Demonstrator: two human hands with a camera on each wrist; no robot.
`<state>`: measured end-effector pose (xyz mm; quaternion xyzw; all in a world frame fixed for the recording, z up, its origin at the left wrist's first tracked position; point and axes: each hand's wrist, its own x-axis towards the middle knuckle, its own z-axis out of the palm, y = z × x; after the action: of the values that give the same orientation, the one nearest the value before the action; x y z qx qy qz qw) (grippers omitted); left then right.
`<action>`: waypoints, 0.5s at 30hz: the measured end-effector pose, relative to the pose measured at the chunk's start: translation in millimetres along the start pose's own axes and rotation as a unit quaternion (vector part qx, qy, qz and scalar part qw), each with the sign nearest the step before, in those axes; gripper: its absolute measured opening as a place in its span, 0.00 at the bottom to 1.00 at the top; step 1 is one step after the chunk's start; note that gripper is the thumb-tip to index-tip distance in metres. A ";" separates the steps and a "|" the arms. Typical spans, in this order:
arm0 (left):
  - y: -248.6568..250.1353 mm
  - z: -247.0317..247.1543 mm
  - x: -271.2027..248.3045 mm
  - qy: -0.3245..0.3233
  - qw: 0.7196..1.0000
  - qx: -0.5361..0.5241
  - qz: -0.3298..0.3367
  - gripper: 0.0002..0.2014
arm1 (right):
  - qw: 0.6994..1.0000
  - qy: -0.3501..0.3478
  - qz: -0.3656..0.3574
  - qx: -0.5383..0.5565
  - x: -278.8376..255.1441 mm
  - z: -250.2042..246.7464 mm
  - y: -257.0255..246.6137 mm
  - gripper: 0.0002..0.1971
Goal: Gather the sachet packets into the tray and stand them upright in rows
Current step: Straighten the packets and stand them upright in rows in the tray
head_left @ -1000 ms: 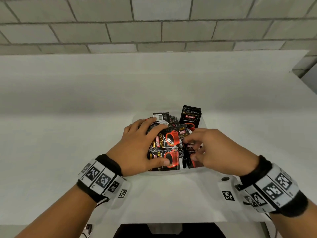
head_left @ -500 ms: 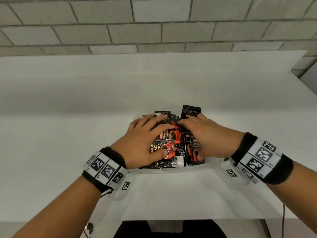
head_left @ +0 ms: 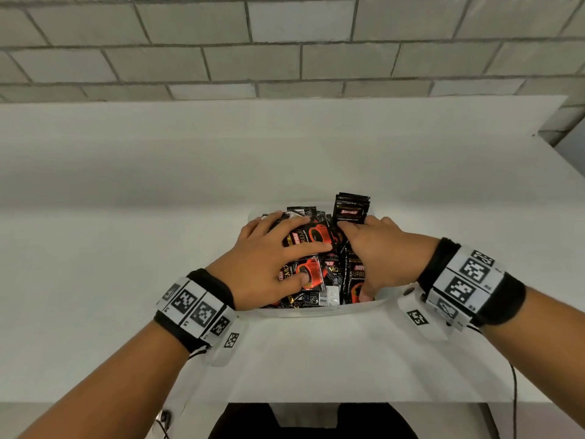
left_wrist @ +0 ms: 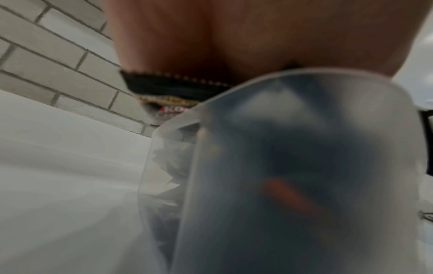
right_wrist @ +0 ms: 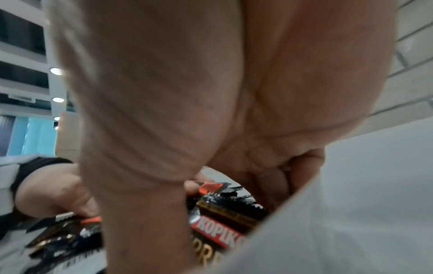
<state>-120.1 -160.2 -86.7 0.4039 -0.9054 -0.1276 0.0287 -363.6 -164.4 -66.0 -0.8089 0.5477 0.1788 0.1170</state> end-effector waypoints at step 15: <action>-0.4 -1.9 -1.8 0.003 1.000 -0.025 -0.002 0.28 | 0.990 -0.047 0.038 0.131 -0.6 -15.5 7.1 0.52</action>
<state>-118.3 -159.5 -84.9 0.4052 -0.9011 -0.1485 0.0415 -367.9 -172.5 -51.5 -0.7560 0.5905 0.1472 0.2408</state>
